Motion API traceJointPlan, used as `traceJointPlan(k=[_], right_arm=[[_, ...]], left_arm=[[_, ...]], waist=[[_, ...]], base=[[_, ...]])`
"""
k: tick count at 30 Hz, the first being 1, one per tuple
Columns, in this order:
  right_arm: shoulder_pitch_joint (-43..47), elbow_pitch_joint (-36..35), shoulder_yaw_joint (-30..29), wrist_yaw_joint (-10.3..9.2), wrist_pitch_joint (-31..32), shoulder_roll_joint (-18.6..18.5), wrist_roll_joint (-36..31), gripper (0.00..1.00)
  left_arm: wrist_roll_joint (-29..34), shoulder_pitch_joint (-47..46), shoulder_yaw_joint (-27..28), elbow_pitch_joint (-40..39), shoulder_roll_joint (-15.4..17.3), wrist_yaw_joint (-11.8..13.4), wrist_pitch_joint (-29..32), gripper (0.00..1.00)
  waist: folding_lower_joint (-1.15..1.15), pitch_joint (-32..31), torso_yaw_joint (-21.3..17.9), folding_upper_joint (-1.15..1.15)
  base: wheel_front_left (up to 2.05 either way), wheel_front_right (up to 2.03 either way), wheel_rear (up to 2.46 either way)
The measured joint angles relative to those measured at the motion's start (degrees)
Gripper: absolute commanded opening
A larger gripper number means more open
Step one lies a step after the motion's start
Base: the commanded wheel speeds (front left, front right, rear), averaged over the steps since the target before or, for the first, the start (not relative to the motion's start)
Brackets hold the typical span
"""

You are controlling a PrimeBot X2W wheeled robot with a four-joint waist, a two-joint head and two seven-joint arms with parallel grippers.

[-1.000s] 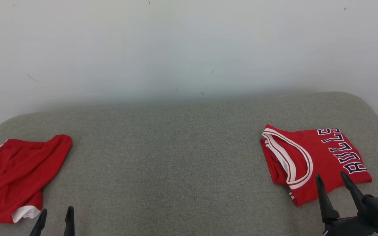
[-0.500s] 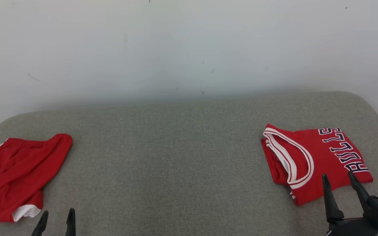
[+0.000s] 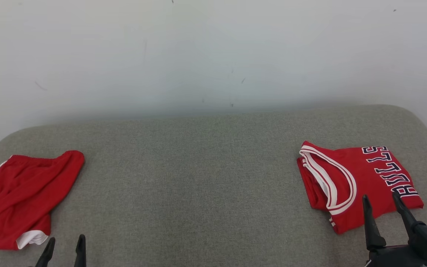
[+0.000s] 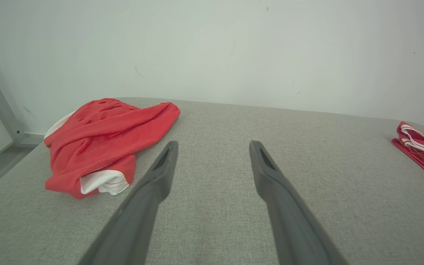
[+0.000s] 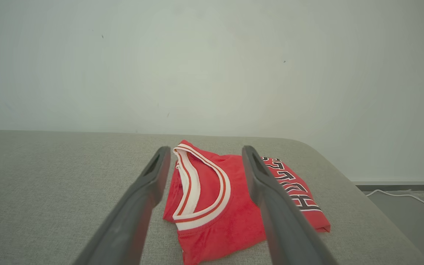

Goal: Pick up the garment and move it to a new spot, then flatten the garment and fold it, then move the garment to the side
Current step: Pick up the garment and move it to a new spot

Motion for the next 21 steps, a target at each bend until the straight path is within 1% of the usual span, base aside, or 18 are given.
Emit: traceJointPlan(k=[8,12,17,21], right_arm=[[0.40,-0.31,-0.91,0.00,0.00,0.51,-0.66,1.00],[2.44,-0.60,-1.77,0.00,0.00,0.54,-0.67,1.00],[2.46,-1.30,-1.97,0.00,0.00,0.91,-0.82,1.00],[2.48,-1.33,-1.94,0.00,0.00,1.07,-0.82,1.00]], left_arm=[[0.09,0.00,-0.02,-0.80,0.00,0.01,0.62,1.00],[0.53,-0.07,-0.58,-0.98,-0.03,0.01,1.22,1.00],[0.59,-0.26,-0.58,-1.02,0.10,0.02,1.79,1.00],[0.71,-0.79,-0.62,-1.08,0.40,0.02,2.24,1.00]], waist=[[0.00,-0.15,0.06,0.00],[0.00,-0.04,0.73,0.00],[0.00,0.07,2.35,0.00],[0.00,0.18,4.83,0.00]], base=[[0.00,0.00,0.00],[0.00,0.00,0.00],[0.00,0.00,0.00],[0.00,0.00,0.00]])
